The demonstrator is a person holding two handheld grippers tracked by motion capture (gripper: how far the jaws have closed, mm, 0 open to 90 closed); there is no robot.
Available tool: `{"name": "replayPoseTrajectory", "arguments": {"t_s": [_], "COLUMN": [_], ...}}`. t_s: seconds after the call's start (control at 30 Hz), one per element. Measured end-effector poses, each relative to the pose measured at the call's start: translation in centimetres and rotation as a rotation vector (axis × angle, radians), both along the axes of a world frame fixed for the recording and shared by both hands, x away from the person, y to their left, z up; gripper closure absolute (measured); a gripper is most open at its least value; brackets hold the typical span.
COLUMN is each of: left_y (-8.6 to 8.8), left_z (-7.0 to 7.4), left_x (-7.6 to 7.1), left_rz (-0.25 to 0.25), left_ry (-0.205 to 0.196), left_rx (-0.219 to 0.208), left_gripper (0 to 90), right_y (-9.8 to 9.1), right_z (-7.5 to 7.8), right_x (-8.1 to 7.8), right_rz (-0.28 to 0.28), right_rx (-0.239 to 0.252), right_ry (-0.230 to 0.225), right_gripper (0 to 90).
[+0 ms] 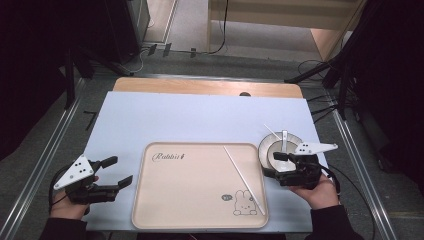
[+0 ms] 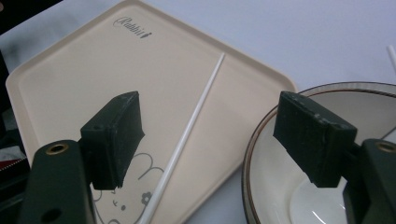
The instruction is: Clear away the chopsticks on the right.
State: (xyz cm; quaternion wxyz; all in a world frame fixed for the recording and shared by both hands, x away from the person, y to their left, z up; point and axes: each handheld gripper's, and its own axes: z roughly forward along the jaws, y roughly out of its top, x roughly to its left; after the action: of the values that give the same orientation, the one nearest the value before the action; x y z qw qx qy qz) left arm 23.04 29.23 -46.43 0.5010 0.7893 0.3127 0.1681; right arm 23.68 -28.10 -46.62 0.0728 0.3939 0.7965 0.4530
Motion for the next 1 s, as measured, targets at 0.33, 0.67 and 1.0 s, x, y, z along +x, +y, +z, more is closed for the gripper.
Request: {"name": "replayPoseTrajectory", "arguments": {"t_s": [0.33, 0.67, 1.0], "left_y": [0.0, 0.0, -0.1], "left_z": [0.0, 0.0, 0.0], "left_x": [0.0, -0.1, -0.1], "left_rz": [-0.002, 0.001, -0.003], "left_ry": [0.001, -0.002, 0.004], "left_rx": [0.001, 0.007, 0.014], "left_gripper": [18.5, 18.5, 18.5], "right_y": [-2.8, -7.0, -10.0], "right_z": [0.5, 1.0, 0.6], "right_x": [-0.2, -0.3, -0.2], "right_rz": [-0.034, -0.151, -0.240], "right_rx": [-0.005, 0.006, -0.007], "right_ry": [-0.031, -0.051, -0.032], "right_gripper": [22.2, 26.4, 38.5]}}
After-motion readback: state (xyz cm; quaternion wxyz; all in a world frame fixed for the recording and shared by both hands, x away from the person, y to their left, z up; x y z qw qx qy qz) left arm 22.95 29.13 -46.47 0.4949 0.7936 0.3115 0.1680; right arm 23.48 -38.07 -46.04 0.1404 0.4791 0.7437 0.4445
